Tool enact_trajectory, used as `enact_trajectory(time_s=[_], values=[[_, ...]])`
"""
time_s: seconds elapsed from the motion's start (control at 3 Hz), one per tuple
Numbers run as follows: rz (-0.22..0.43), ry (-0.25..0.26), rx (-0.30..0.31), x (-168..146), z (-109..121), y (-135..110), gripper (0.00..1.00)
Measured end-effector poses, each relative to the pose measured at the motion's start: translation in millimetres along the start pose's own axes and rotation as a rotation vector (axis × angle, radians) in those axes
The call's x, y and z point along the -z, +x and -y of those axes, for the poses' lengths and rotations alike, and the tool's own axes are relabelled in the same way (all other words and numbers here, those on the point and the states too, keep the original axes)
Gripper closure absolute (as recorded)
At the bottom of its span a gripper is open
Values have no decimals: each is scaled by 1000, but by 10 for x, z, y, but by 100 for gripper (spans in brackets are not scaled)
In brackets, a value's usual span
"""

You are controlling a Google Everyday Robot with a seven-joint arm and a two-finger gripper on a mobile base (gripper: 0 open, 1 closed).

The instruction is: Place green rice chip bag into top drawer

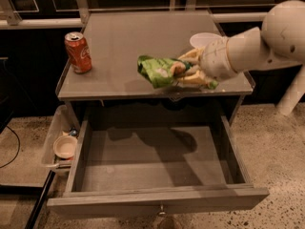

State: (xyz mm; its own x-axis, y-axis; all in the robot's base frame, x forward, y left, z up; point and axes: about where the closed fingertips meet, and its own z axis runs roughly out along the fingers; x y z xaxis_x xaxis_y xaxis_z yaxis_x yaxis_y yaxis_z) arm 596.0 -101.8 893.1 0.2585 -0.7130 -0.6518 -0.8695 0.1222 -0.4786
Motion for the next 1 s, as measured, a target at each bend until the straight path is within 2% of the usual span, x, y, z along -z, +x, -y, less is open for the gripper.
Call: enact_trajectory(time_s=[0.33,0.67,1.0], values=[[-22,7,-19,374,-453,135,100],[-45,-4,-34,597,-868,229,100],[-86,-55,-82,449,-1178,443,100]])
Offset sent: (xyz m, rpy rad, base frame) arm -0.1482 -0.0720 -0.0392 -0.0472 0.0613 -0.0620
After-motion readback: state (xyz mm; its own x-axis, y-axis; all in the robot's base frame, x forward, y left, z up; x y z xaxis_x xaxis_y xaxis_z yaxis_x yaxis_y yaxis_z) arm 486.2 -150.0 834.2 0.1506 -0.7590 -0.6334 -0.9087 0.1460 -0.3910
